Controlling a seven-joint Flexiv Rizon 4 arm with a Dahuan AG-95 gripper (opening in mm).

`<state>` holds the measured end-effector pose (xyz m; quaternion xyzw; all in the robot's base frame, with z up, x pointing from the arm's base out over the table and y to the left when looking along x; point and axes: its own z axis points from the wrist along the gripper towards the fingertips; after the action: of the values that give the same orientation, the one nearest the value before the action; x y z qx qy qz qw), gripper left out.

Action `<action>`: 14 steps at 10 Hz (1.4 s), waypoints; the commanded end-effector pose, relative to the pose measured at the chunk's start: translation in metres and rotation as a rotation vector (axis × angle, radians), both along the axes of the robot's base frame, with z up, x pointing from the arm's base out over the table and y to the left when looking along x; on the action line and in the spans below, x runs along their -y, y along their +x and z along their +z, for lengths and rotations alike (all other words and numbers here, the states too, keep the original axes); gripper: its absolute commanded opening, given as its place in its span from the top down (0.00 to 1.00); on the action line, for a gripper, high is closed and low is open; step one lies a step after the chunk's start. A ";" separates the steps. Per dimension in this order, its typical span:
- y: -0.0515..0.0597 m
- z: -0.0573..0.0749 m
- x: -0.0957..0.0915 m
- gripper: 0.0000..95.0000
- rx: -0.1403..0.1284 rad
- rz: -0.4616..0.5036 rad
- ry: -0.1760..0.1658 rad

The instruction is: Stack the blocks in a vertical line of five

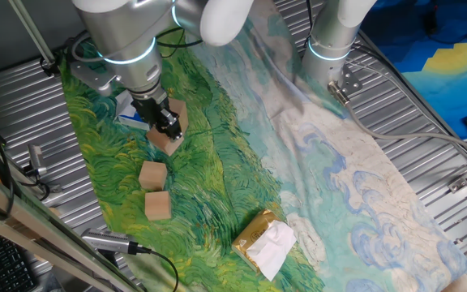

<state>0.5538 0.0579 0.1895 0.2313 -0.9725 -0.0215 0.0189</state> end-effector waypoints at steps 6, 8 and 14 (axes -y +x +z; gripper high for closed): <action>-0.025 0.006 0.078 1.00 0.043 0.172 0.052; -0.034 0.000 0.087 1.00 0.052 0.206 0.049; -0.058 -0.012 0.098 1.00 0.082 0.306 0.041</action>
<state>0.4960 -0.0400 0.1772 0.3790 -0.9247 -0.0274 -0.0229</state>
